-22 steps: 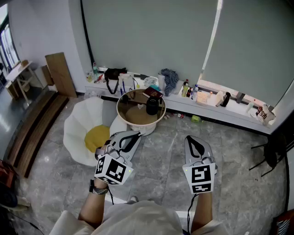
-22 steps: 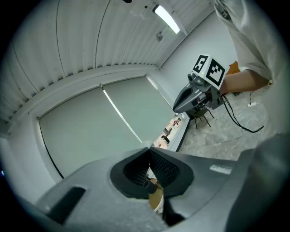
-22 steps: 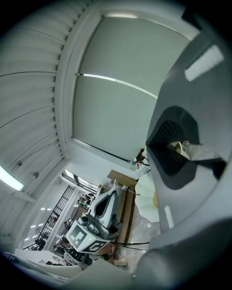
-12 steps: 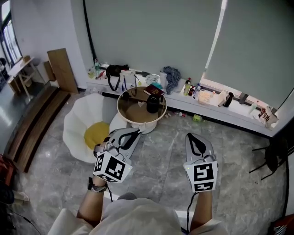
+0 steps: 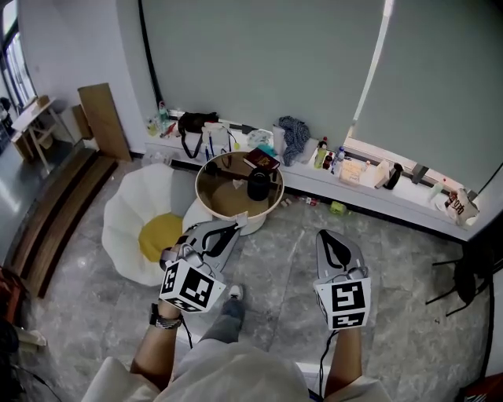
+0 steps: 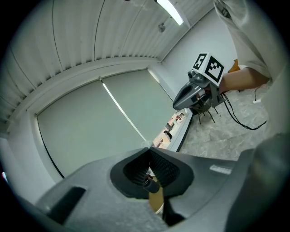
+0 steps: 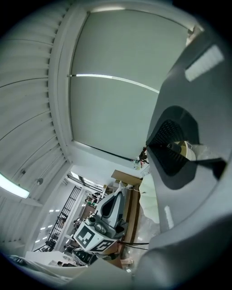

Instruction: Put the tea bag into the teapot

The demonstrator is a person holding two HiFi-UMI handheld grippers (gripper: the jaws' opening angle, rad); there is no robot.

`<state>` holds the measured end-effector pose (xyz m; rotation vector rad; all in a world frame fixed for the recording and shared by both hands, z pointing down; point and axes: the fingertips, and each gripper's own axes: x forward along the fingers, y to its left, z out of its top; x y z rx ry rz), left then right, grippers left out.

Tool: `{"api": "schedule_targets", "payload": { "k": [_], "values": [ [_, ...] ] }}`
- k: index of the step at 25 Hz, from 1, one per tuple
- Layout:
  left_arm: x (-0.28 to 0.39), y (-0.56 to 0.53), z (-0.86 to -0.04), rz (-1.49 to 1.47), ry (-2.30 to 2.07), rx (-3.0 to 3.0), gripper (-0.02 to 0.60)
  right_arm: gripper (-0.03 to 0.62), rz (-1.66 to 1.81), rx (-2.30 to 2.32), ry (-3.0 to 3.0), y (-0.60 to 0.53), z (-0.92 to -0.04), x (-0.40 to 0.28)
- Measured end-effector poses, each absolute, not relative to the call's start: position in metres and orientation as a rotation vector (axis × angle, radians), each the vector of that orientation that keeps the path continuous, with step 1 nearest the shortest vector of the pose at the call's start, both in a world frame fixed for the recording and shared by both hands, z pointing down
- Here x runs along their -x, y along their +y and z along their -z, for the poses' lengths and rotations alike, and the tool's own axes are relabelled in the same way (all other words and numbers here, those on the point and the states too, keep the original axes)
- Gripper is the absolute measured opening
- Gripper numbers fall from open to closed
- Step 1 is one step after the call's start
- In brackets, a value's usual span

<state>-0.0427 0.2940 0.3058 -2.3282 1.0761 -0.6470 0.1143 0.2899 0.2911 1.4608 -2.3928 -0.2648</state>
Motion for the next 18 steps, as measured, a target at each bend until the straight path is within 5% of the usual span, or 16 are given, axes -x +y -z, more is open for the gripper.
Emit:
{"api": "schedule_targets", "payload": {
  "k": [18],
  "values": [
    [0.051,-0.004,-0.308,0.662,1.047,2.370,0.006,0.006,0.190,-1.439,-2.340,-0.003,-0.305,-0.106]
  ]
}}
